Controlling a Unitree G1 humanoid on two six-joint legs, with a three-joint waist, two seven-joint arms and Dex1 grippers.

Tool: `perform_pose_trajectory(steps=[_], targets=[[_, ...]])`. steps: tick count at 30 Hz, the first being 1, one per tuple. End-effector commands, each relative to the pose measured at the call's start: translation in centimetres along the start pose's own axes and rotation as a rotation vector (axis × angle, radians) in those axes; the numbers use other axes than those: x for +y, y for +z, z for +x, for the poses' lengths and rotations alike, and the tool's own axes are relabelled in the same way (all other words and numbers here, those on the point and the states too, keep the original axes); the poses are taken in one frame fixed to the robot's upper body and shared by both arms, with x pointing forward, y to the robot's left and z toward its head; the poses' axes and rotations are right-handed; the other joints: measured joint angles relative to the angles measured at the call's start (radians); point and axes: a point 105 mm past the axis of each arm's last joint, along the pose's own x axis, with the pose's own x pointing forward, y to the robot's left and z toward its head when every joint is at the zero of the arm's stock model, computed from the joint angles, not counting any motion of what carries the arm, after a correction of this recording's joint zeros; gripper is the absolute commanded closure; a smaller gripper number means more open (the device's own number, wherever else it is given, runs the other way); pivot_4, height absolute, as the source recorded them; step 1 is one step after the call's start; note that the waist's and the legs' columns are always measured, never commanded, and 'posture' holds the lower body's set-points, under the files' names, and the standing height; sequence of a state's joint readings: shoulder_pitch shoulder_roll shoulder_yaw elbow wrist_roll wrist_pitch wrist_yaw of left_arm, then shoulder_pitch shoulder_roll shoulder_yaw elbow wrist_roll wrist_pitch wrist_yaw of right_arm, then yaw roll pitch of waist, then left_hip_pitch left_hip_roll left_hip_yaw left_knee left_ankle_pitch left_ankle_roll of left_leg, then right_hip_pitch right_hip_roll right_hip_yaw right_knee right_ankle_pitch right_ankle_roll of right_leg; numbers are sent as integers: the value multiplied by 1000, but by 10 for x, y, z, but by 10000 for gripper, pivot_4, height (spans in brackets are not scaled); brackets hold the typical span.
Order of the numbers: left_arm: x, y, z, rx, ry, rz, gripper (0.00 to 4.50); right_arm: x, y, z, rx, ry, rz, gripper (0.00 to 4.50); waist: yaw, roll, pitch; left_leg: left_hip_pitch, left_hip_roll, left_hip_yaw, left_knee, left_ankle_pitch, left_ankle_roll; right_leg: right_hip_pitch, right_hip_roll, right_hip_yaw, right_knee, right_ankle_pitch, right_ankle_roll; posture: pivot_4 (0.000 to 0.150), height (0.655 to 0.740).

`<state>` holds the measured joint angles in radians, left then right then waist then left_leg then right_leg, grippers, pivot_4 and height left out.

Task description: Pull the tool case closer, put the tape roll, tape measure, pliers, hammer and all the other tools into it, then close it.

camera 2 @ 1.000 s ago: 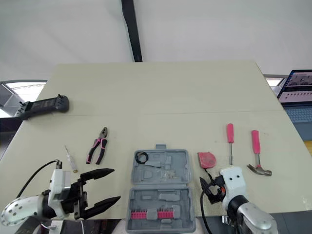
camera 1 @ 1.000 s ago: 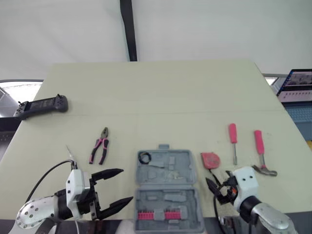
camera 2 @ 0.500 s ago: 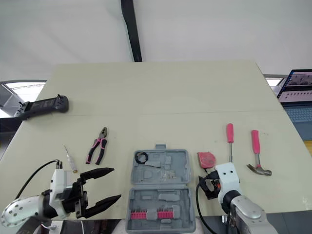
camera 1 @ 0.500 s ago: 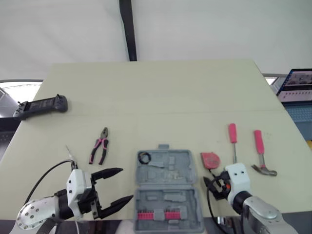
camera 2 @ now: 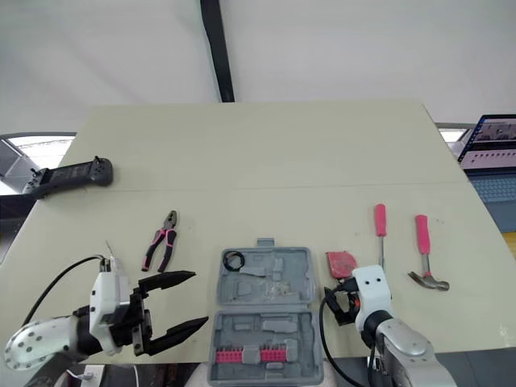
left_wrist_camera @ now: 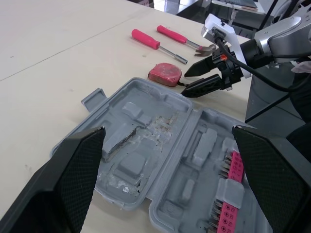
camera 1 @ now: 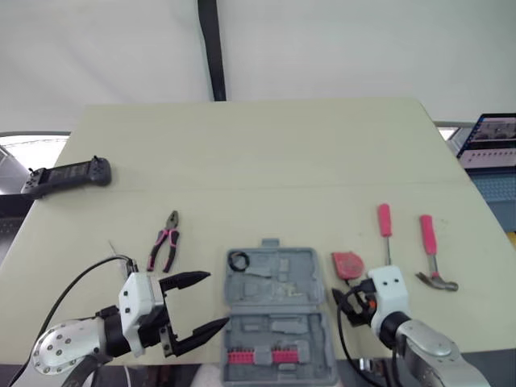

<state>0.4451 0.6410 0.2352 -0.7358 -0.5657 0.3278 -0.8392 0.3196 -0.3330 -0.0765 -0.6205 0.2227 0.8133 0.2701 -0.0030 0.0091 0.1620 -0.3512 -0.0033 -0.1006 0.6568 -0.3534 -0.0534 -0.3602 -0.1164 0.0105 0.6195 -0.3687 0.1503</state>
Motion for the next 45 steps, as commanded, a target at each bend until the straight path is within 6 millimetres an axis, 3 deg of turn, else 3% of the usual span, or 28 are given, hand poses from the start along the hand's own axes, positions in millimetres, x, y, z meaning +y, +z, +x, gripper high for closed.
perform_pose_trajectory(steps=[1,4,9,10,19,31,45], targets=[[-4,10,3,-23,-15,20,0,3,4,0,-11,0,9,5372,0,0,0,0,0,0,0,0,0,0,0,0,0,0,0,1500,7400],[-3,10,4,-22,-14,21,0,3,5,1,-12,3,10,18096,0,0,0,0,0,0,0,0,0,0,0,0,0,0,0,1500,7400],[-2,11,4,-23,-9,21,0,4,6,2,-14,7,9,43644,0,0,0,0,0,0,-1,0,-1,-1,0,0,0,0,0,1500,7400],[-2,12,4,-23,-9,22,0,4,6,3,-13,8,8,44753,0,0,0,0,0,0,-1,0,-1,-1,0,0,0,0,0,1500,7400],[-3,12,5,-27,-13,18,0,4,2,0,9,8,4,44753,0,0,0,0,0,0,-1,0,-1,-1,0,0,0,0,0,1500,7400],[-6,8,6,-19,-51,17,0,9,-12,-21,70,28,21,44753,1,0,0,0,0,0,-3,1,-2,-1,0,0,-2,0,0,1500,7400],[-20,-9,-1,20,-162,1,0,25,-35,-45,255,153,52,44753,1,0,0,0,0,0,-5,1,-2,-1,0,0,-3,0,0,1500,7400]])
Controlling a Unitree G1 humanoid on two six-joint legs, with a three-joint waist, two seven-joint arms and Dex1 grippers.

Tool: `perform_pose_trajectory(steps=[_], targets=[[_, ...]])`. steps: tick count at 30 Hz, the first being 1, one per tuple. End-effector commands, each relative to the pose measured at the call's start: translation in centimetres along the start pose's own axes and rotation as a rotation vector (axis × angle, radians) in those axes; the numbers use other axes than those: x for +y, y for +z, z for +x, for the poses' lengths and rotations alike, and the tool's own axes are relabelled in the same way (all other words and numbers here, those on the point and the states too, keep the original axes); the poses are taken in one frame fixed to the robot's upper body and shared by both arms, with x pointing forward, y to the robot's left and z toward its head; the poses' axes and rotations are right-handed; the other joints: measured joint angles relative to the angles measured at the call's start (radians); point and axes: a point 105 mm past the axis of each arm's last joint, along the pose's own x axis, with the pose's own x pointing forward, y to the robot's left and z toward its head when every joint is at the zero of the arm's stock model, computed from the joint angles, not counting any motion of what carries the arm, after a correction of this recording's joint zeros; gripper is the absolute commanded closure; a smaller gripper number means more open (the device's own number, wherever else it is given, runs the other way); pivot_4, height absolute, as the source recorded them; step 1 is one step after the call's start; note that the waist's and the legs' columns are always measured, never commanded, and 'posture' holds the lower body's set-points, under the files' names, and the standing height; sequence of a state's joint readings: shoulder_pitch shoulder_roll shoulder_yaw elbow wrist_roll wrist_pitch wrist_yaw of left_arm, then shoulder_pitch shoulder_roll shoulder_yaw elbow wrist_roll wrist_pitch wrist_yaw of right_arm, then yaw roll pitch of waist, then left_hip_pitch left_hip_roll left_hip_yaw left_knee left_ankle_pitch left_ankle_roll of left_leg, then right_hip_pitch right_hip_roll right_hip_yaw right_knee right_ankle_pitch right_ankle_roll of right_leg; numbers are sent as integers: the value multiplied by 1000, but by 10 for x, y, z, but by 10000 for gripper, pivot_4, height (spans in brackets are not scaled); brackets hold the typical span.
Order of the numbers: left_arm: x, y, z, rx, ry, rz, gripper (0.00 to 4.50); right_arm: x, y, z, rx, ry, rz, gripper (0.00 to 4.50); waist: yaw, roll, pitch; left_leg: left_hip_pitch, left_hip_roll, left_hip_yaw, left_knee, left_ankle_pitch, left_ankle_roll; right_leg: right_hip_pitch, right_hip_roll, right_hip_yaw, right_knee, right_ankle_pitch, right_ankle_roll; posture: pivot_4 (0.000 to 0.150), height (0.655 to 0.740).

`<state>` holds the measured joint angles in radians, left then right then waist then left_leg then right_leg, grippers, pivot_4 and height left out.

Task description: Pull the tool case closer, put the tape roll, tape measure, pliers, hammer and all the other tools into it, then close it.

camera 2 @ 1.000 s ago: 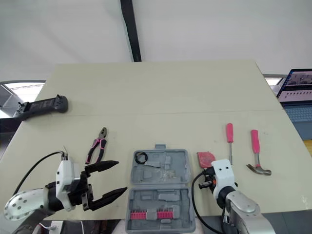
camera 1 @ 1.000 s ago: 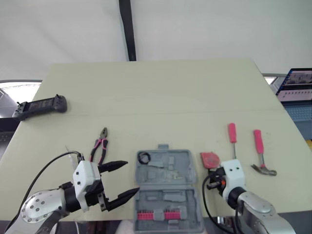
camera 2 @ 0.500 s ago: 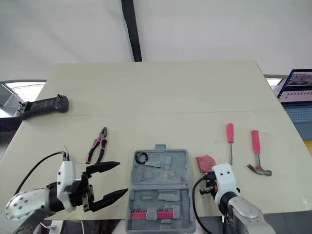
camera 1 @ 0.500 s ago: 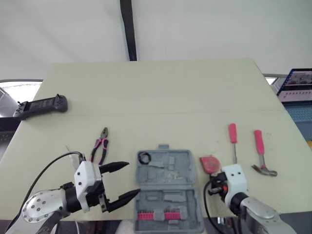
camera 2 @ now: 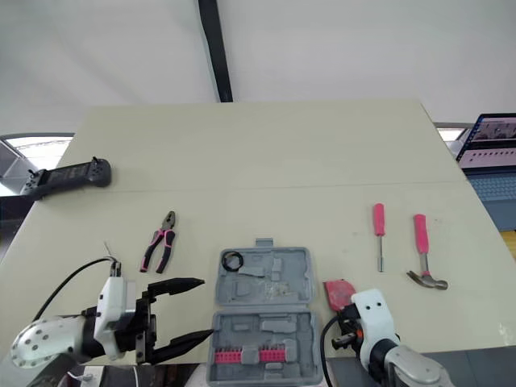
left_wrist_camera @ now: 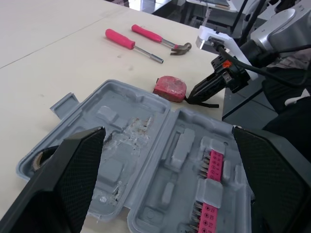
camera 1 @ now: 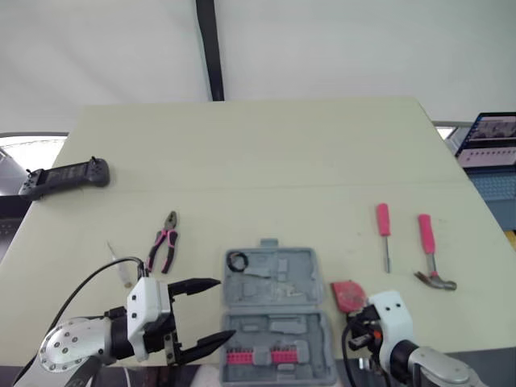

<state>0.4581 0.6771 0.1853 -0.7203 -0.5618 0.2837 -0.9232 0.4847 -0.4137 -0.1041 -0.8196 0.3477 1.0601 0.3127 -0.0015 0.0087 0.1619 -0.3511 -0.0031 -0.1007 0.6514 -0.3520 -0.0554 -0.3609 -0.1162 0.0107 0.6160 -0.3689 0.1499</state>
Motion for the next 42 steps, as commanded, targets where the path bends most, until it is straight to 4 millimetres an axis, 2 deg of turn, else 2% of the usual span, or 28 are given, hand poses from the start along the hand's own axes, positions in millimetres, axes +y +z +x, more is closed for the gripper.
perform_pose_trajectory(steps=[1,8,17,19,22,27,28,30,36,42], targets=[[-6,-6,-4,10,-39,1,0,4,-5,-4,42,39,8,44753,0,0,0,0,0,0,0,0,0,0,0,0,0,0,0,1500,7400],[-13,-29,-14,31,-112,4,0,4,-8,-7,69,43,12,44753,1,0,0,0,0,0,0,0,0,0,0,0,-1,0,0,1500,7400],[-10,-20,-14,13,-125,28,0,4,-9,-8,76,39,16,44753,1,-1,0,0,0,0,-1,0,0,1,0,0,-2,0,0,1500,7400],[-10,-32,-8,14,-120,20,0,4,-8,-9,75,40,16,44753,1,-1,0,0,0,0,-1,0,0,1,0,0,-2,0,0,1500,7400],[-10,-44,-5,17,-115,16,0,4,-6,-9,80,50,15,35659,1,-1,0,0,0,0,-1,0,0,1,0,0,-2,0,0,1500,7400],[-9,-48,-6,11,-106,28,0,-1,-1,-11,75,34,22,12782,1,-2,-1,0,0,-1,0,0,0,1,0,-1,-2,0,0,1500,7400],[-9,-49,-7,10,-106,30,0,-3,-1,-11,76,29,22,6930,1,-3,-1,0,0,-1,0,0,0,1,0,-1,-2,0,0,1500,7400],[-8,-49,-8,8,-105,32,0,-5,0,-13,78,20,23,497,2,-4,-2,0,0,-1,0,0,0,1,0,-1,-2,0,0,1500,7400],[-8,-49,-9,-10,-104,47,0,-23,5,-27,90,-11,27,497,2,-1,0,-1,0,-1,0,0,1,1,0,-1,-3,0,0,1500,7400],[-4,-29,-9,-28,-136,100,0,-46,23,-41,94,38,-52,497,1,0,0,0,0,0,0,0,1,1,0,-1,-2,0,1,1500,7400]])
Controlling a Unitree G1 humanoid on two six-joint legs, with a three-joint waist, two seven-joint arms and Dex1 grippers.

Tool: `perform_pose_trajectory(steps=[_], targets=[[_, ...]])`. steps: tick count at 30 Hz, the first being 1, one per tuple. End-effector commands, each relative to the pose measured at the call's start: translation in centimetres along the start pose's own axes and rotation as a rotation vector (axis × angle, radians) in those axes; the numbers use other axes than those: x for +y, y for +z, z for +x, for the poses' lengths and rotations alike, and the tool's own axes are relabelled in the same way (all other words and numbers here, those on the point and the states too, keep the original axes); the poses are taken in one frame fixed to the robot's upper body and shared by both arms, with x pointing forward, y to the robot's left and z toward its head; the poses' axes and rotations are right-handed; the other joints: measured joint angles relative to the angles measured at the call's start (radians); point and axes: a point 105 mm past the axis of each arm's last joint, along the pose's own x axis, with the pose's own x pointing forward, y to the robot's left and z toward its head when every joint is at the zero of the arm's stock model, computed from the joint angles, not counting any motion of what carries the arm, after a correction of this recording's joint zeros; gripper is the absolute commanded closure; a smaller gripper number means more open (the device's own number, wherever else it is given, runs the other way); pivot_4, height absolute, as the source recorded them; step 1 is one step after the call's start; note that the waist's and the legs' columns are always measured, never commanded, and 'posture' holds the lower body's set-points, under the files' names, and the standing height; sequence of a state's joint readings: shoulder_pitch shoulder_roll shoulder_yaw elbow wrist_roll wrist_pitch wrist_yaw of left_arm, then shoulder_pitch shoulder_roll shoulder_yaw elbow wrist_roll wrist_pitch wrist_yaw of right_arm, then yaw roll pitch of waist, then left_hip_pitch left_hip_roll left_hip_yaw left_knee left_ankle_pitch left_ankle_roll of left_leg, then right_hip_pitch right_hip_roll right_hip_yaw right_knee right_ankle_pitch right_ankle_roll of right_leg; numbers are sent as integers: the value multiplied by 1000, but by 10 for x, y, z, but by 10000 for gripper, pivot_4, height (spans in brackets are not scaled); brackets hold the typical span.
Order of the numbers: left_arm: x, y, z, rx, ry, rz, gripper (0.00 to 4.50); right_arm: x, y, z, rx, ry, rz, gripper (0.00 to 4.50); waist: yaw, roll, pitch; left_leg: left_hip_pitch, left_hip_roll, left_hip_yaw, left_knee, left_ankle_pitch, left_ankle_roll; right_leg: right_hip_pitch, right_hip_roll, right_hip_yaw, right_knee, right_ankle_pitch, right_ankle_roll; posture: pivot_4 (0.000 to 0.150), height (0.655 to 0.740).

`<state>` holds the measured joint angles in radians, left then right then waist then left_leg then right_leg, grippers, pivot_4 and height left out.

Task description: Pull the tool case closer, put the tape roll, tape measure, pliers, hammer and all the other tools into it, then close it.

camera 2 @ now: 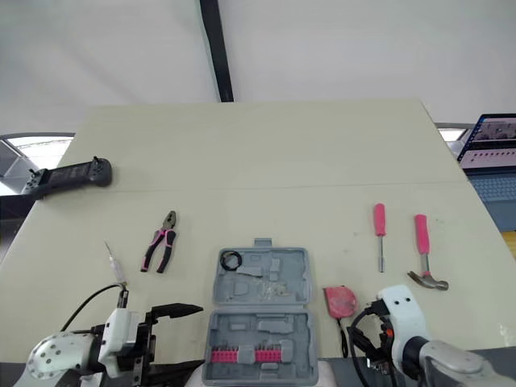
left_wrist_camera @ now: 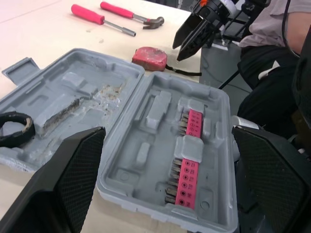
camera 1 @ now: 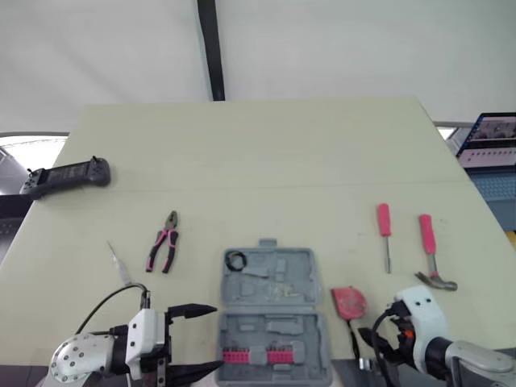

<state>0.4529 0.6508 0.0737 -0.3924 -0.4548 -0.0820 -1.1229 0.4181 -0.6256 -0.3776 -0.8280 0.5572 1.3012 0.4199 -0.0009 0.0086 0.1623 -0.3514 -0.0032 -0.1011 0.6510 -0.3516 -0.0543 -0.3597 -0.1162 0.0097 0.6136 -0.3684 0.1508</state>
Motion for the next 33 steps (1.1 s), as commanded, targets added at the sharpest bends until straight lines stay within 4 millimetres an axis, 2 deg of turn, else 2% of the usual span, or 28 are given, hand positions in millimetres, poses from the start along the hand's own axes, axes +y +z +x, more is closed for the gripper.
perform_pose_trajectory(steps=[1,8,14,18,22,27,33], targets=[[1,19,0,-20,-34,65,0,-6,13,-11,-27,71,-67,497,1,0,0,0,0,0,0,0,0,0,0,0,0,0,0,1500,7400],[1,34,-1,1,-89,111,0,-2,31,-25,-98,285,-428,497,1,-2,2,0,0,1,1,0,1,1,0,-1,0,1,1,1500,7400],[-5,44,-11,4,-86,121,0,-5,43,-20,-157,365,-677,497,-1,-4,4,0,0,1,1,0,1,1,0,-1,-1,1,2,1500,7400],[-9,46,-10,3,-85,121,0,-4,46,-11,-177,396,-808,497,0,-5,5,0,0,1,1,0,1,1,0,-1,-1,1,2,1500,7400],[-15,37,-13,10,-64,106,0,1,49,6,-184,462,-1005,497,-3,-5,5,1,0,1,2,0,1,2,0,-1,-1,1,2,1500,7400],[-18,26,-19,19,-44,102,0,0,53,21,-150,502,-1105,497,-1,-4,6,0,0,1,2,0,1,1,0,-1,-1,1,2,1500,7400],[-19,23,-19,17,-20,104,0,-5,57,31,-131,529,-1175,497,0,-5,6,0,0,1,3,0,1,2,0,-1,-1,1,2,1500,7400]])
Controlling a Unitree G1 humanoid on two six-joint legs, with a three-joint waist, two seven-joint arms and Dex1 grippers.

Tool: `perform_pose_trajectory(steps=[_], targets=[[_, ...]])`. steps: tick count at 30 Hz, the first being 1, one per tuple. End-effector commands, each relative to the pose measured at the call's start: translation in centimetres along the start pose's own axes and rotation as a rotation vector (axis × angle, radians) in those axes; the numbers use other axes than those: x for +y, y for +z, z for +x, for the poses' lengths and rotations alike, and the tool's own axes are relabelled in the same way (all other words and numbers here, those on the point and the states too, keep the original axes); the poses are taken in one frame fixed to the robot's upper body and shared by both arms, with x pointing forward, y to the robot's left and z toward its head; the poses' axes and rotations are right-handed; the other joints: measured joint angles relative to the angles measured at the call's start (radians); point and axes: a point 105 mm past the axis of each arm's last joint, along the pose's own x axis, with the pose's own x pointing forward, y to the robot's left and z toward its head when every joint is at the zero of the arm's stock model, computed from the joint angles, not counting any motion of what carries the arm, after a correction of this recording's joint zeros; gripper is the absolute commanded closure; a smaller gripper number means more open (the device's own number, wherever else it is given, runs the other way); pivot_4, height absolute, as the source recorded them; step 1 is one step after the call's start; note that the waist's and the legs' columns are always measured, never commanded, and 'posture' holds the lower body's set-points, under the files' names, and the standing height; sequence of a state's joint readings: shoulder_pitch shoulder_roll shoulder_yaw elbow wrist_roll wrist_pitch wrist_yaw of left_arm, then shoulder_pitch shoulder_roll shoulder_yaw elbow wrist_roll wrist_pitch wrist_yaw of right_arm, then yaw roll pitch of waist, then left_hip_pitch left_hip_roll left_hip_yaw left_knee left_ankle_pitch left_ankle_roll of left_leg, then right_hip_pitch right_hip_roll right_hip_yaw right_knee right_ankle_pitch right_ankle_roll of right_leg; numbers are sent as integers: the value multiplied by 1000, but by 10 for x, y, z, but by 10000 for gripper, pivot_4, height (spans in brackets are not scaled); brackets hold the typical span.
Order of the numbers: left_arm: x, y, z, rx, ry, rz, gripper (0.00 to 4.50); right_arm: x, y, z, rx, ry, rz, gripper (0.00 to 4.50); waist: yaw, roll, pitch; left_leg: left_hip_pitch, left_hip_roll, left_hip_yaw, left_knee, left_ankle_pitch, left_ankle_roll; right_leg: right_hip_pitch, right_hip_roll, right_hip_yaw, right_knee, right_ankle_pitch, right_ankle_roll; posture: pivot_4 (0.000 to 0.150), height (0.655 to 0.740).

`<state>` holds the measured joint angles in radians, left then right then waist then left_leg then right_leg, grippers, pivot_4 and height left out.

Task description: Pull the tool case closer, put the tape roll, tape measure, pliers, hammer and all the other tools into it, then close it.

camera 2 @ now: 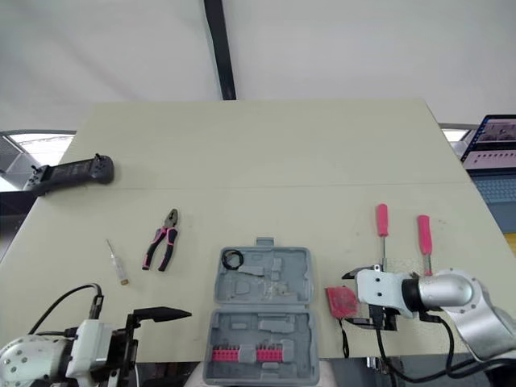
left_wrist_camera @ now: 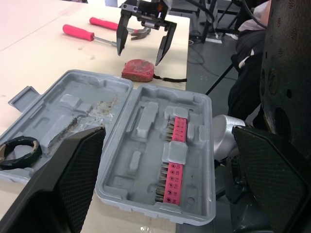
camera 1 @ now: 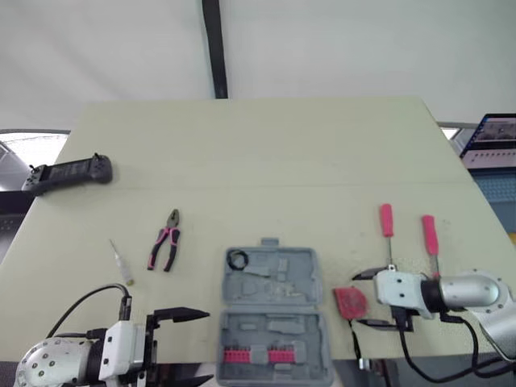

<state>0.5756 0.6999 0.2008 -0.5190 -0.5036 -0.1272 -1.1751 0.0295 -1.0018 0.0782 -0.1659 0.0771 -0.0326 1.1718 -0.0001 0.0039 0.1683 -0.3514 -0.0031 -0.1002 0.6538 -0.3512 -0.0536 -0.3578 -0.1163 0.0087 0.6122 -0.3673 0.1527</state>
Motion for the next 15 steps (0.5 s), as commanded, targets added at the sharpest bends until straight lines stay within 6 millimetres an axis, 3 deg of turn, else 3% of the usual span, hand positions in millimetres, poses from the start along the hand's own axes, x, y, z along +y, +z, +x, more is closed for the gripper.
perform_pose_trajectory(steps=[1,15], targets=[[-4,1,-1,-2,10,10,0,2,-3,1,6,37,-33,497,-1,0,0,0,0,0,0,0,0,0,0,0,0,0,0,1500,7400],[-9,14,7,-4,22,21,0,4,-7,11,4,52,-45,497,-1,0,0,0,0,0,1,0,0,0,0,0,0,0,0,1500,7400]])
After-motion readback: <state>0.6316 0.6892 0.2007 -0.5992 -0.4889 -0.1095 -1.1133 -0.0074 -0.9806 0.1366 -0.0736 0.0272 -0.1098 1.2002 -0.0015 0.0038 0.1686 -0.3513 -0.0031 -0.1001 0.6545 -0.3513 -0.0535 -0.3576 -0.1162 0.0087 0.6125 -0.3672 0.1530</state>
